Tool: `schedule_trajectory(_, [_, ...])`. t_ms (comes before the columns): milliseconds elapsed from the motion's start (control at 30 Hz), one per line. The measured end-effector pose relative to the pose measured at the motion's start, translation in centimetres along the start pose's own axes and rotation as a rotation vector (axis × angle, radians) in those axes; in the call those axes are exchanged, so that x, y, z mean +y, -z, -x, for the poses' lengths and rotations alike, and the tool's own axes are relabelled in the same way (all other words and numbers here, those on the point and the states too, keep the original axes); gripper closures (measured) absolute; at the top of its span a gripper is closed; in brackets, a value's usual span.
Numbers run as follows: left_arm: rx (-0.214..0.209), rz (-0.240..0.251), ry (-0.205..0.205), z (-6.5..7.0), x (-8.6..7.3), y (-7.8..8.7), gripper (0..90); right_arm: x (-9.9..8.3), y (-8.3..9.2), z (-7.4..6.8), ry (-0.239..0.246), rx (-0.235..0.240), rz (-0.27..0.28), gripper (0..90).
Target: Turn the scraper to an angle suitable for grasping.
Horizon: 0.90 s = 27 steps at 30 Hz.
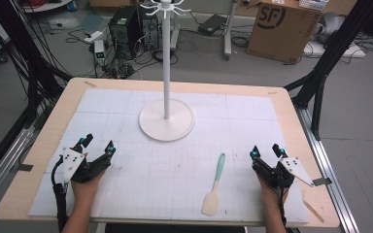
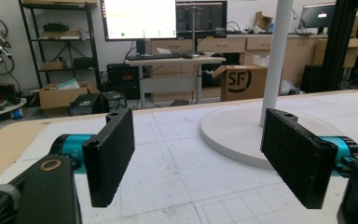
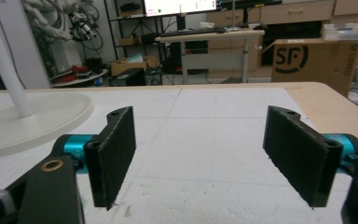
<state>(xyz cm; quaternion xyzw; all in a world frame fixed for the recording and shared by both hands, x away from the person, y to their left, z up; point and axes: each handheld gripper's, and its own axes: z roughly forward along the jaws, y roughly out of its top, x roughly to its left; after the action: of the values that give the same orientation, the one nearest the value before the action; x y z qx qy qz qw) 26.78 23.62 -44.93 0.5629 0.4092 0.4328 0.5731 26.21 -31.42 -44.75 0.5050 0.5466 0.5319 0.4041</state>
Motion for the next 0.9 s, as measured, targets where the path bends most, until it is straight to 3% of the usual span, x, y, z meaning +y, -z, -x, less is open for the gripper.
schedule_trajectory(167, [0.001,0.000,0.000,0.0,0.0,0.0,26.5,0.1,-0.1,0.0,-0.005,0.027,-0.030,36.5])
schedule_trajectory(300, [0.001,-0.002,-0.001,0.0,0.0,0.0,26.5,0.2,-0.4,-0.2,0.021,0.067,-0.083,46.9])
schedule_trajectory(600, [0.000,-0.003,0.000,0.0,0.0,-0.1,26.7,0.4,-1.0,-0.9,0.108,0.127,-0.201,58.6])
schedule_trajectory(733, [0.001,-0.005,-0.001,0.0,0.0,0.0,26.7,0.4,-1.1,-1.1,0.107,0.143,-0.239,62.5])
schedule_trajectory(900, [0.001,-0.003,0.002,0.0,0.0,-0.1,26.8,0.5,-1.4,-1.1,0.080,0.197,-0.291,69.8])
